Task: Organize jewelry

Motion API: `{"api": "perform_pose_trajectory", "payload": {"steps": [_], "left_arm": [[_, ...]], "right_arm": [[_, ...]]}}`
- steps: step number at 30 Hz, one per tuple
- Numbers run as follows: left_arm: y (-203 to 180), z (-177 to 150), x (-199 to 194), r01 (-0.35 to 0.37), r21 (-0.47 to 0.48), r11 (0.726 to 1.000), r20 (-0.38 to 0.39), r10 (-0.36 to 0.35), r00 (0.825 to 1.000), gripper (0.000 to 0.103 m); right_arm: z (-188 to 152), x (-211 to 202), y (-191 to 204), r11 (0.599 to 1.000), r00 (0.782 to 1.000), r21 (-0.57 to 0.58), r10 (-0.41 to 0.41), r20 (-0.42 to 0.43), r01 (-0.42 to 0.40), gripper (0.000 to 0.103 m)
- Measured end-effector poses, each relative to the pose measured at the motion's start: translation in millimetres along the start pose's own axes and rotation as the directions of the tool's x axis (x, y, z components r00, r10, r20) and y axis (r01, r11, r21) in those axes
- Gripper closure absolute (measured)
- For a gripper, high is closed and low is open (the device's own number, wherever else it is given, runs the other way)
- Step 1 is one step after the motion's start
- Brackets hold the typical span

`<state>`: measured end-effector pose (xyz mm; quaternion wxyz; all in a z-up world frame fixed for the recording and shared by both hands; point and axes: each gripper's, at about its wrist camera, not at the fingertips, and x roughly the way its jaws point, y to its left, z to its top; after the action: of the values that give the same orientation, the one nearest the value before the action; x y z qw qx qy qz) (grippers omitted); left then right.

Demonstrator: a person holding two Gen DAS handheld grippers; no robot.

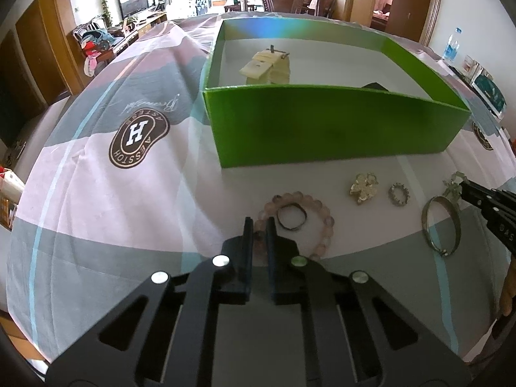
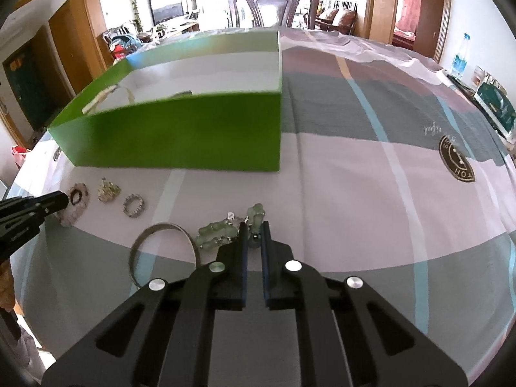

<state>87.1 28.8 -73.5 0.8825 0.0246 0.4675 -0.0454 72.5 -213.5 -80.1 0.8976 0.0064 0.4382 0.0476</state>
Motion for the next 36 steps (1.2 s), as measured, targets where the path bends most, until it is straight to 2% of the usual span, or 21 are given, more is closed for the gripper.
{"api": "perform_pose_trajectory", "payload": {"steps": [8,14,23,31,36], "left_arm": [[0,9,-37,0.026,0.003,1.0,0.092,-0.026,0.995,0.095],[-6,19,-69,0.038,0.029,0.999,0.169,-0.043,0.985,0.095],[-19,69,-100,0.064,0.076,0.995,0.263,-0.081,0.961,0.095],[-29,115,-81,0.091,0.063,0.994,0.257,-0.104,0.961,0.095],[-42,128,-43,0.088,0.066,0.994,0.195,-0.1,0.976,0.095]], "right_arm": [[19,-40,6,1.0,0.993,-0.012,0.013,0.116,-0.012,0.095],[38,-61,16,0.998,0.981,-0.05,0.034,0.19,-0.025,0.095],[82,-83,33,0.994,0.952,-0.106,0.06,0.3,-0.029,0.095],[123,-69,41,0.993,0.949,-0.108,0.073,0.306,-0.042,0.095],[135,-30,45,0.994,0.973,-0.103,0.065,0.223,-0.043,0.095]]}}
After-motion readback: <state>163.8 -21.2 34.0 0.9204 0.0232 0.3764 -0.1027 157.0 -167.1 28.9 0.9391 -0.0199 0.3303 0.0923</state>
